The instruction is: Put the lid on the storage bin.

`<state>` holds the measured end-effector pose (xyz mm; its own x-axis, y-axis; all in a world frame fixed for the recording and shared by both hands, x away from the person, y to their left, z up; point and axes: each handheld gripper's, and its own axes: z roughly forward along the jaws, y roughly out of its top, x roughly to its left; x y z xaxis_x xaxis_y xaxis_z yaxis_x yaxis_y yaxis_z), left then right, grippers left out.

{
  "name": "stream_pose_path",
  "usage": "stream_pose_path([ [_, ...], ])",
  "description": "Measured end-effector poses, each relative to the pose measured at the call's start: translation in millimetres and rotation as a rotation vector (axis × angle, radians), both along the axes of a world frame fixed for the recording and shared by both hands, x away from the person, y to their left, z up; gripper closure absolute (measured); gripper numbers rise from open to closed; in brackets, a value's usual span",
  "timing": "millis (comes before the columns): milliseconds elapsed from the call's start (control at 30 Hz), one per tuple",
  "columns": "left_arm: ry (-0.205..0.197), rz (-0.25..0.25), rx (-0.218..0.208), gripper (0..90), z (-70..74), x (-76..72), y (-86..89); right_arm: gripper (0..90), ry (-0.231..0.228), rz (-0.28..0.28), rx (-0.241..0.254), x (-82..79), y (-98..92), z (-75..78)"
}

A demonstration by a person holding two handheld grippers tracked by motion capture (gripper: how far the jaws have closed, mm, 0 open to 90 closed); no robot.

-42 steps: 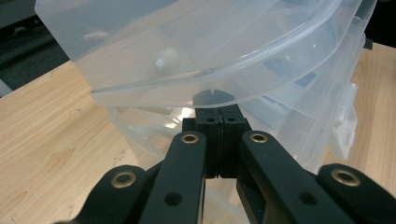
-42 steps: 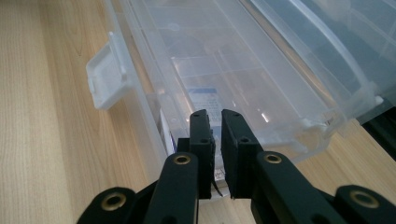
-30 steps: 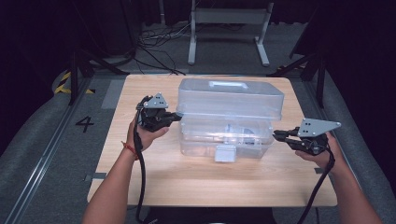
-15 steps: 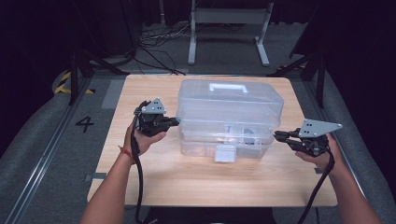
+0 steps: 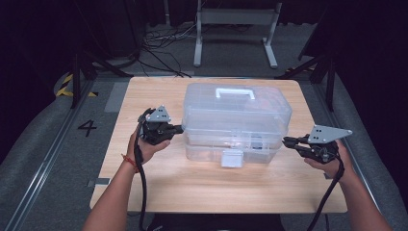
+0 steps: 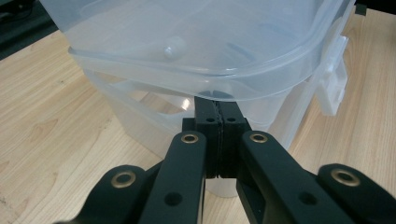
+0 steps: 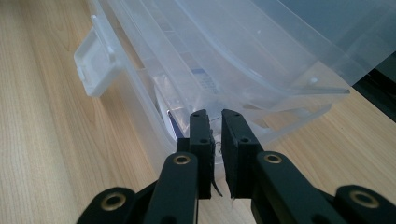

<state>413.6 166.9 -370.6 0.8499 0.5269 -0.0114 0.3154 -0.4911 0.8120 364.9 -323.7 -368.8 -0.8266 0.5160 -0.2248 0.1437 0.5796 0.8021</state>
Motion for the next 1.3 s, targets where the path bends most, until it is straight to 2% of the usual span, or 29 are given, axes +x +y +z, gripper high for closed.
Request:
stream_pose_path([
  [400, 0.011, -0.010, 0.062, 89.9, -10.0, -6.3, -1.4, 82.3, 0.032, -0.010, -0.016, -0.5, -3.4, -7.2],
  [700, 0.018, -0.010, 0.083, 89.9, -14.5, -9.1, -0.7, 82.0, 0.053, -0.020, -0.034, -0.1, -3.5, -13.4],
  [767, 0.017, -0.019, 0.108, 89.9, -14.7, -9.9, -1.2, 82.1, 0.049, -0.021, -0.038, 0.1, -3.3, -14.3],
  [867, 0.014, -0.019, 0.115, 89.9, -14.7, -11.2, -1.4, 83.8, 0.041, -0.040, -0.042, 0.1, -3.5, -16.3],
  [900, 0.012, -0.018, 0.126, 89.9, -14.7, -12.1, -1.8, 83.9, 0.054, -0.041, -0.035, 0.4, -3.7, -17.6],
  [1300, 0.013, -0.023, 0.140, 89.9, -17.1, -15.0, -3.0, 82.8, 0.074, -0.034, -0.058, 0.2, -0.1, -20.3],
])
